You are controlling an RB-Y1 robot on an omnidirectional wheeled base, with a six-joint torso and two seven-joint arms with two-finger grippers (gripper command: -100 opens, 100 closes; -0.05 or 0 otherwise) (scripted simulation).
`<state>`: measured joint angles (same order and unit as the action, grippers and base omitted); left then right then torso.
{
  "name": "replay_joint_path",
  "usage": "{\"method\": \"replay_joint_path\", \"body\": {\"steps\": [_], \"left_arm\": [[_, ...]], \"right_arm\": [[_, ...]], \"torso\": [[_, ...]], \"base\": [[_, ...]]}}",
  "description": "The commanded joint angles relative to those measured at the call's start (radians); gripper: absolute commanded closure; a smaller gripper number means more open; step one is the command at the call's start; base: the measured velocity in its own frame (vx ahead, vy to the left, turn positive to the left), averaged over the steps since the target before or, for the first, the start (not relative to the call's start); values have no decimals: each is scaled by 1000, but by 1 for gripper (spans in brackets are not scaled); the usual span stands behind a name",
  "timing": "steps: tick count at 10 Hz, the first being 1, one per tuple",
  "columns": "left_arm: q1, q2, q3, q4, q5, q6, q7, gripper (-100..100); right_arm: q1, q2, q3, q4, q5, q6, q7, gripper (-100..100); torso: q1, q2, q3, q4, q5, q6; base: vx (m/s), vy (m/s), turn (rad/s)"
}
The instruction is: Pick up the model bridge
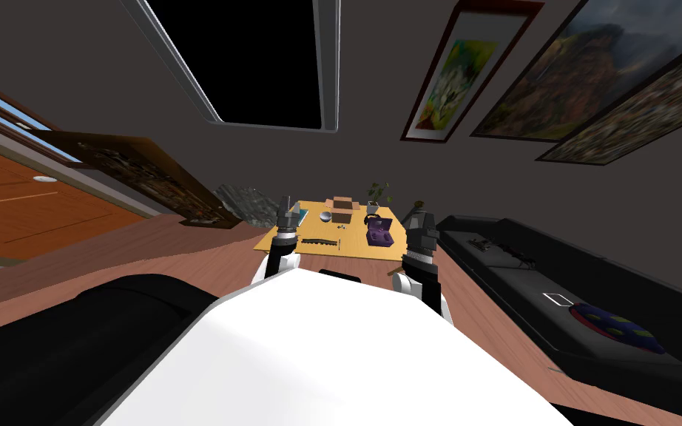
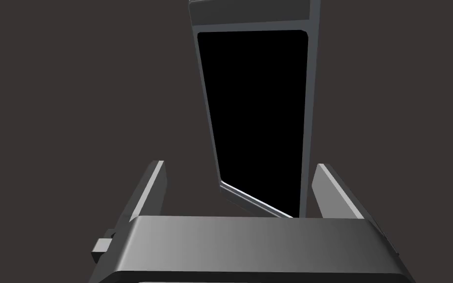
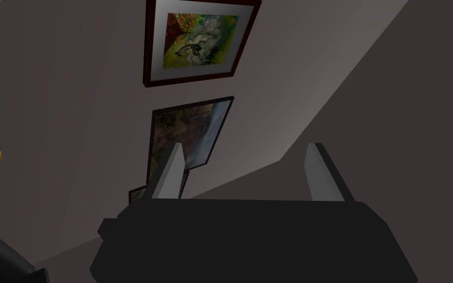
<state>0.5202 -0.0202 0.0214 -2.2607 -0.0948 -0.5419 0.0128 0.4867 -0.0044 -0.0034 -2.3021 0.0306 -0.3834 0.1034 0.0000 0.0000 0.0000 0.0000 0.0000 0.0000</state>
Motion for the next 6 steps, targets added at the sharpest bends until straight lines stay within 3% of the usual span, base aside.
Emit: {"method": "replay_joint_path", "body": {"steps": [1,6], "left_arm": [[-9,34,3,12,3,11,2,-100],[-81,132,24,105,26,101,17,-100]], "right_arm": [[0,0,0,0,0,0,0,0],[0,0,0,0,0,0,0,0]], "torso": [[0,0,0,0,0,0],[2,4,2,1,0,0]], "base": [[-30,0,12],[-63,20,11]]}}
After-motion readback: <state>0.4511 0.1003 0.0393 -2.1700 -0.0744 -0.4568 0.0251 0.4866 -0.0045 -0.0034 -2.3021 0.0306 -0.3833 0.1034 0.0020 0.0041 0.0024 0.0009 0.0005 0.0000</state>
